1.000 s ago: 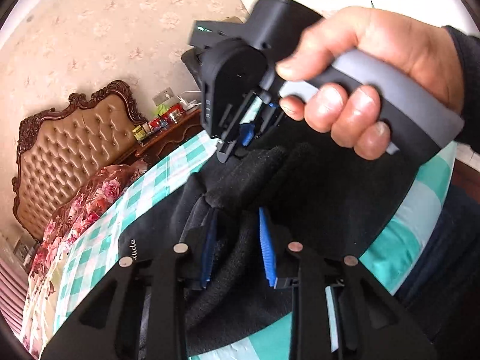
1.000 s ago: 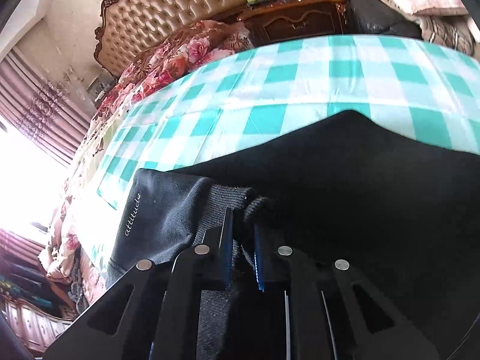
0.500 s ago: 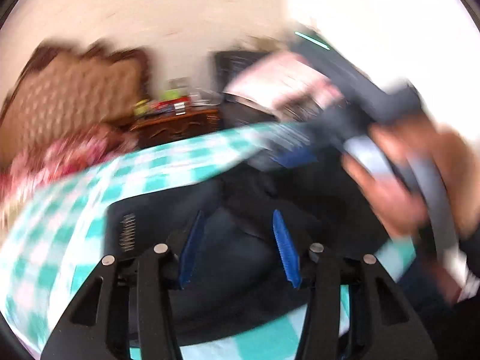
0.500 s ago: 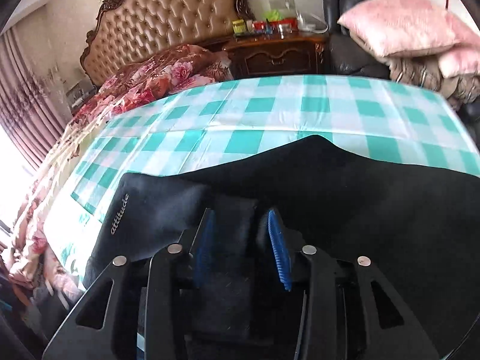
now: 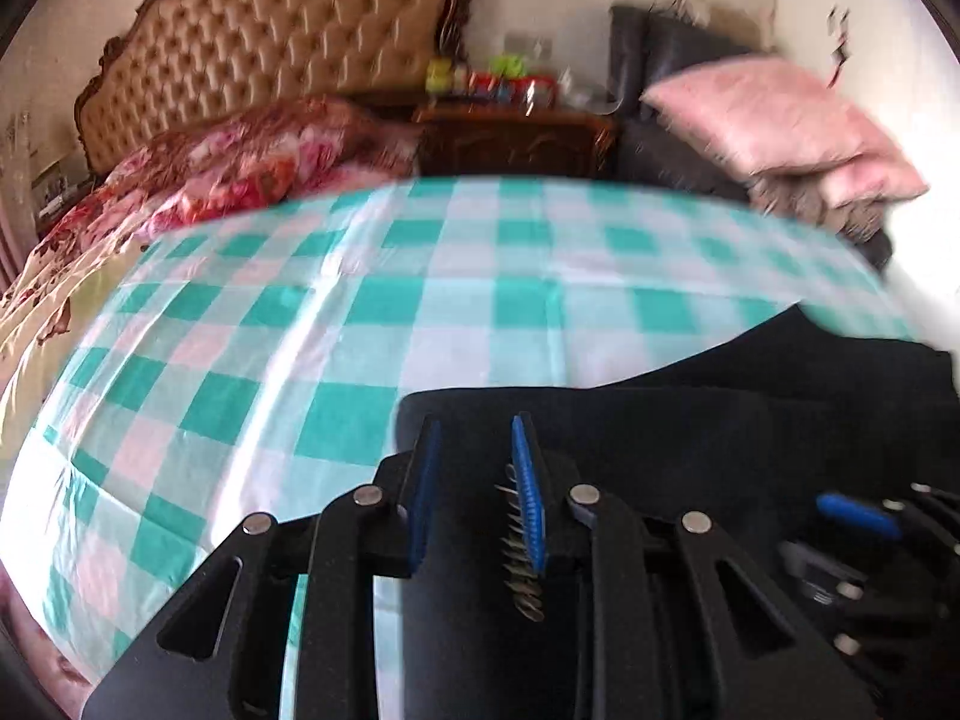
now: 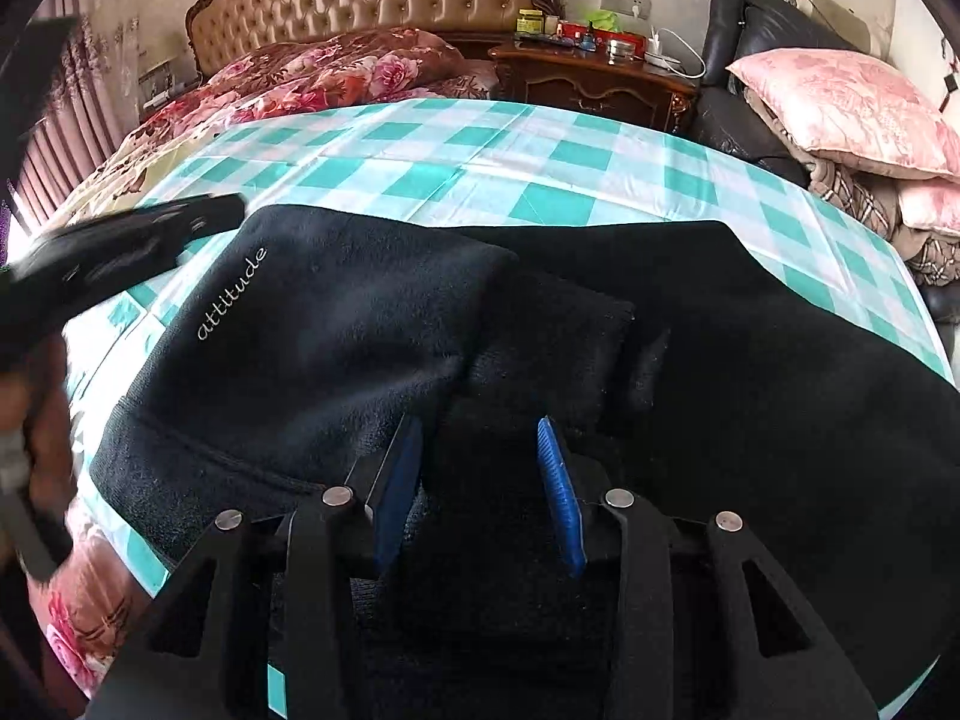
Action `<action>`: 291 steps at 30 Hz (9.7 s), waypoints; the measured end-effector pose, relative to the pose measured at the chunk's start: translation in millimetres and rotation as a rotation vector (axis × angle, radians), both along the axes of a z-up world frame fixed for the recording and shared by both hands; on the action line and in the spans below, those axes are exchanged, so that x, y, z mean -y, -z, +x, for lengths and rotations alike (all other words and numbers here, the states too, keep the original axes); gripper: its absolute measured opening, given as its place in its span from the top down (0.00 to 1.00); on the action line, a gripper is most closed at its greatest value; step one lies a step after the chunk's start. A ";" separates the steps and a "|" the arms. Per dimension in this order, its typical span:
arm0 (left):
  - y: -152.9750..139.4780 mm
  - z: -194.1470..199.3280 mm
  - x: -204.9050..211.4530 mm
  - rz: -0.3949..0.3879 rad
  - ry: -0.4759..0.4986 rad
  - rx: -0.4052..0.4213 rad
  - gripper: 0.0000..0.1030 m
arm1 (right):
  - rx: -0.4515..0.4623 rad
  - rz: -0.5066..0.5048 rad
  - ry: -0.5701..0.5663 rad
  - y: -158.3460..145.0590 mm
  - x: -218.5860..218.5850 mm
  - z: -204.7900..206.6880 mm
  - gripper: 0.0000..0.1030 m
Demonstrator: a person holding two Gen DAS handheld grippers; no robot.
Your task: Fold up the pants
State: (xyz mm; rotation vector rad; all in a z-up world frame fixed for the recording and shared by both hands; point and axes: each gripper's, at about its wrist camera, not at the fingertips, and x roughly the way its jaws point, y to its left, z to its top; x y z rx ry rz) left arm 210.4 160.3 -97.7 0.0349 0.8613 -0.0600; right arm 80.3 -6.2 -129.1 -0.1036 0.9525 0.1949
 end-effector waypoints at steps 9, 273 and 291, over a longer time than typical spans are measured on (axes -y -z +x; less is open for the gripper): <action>8.9 -13.1 -16.3 -0.064 0.005 -0.004 0.74 | 0.003 -0.004 -0.007 -0.2 -1.2 -1.0 0.63; -49.1 -57.8 245.3 -0.142 0.478 0.062 0.02 | 0.114 -0.205 0.726 -59.7 300.9 -155.3 0.17; -57.5 -73.3 254.6 -0.162 0.519 0.074 0.02 | 0.176 -0.174 0.707 -89.7 284.0 -177.1 0.17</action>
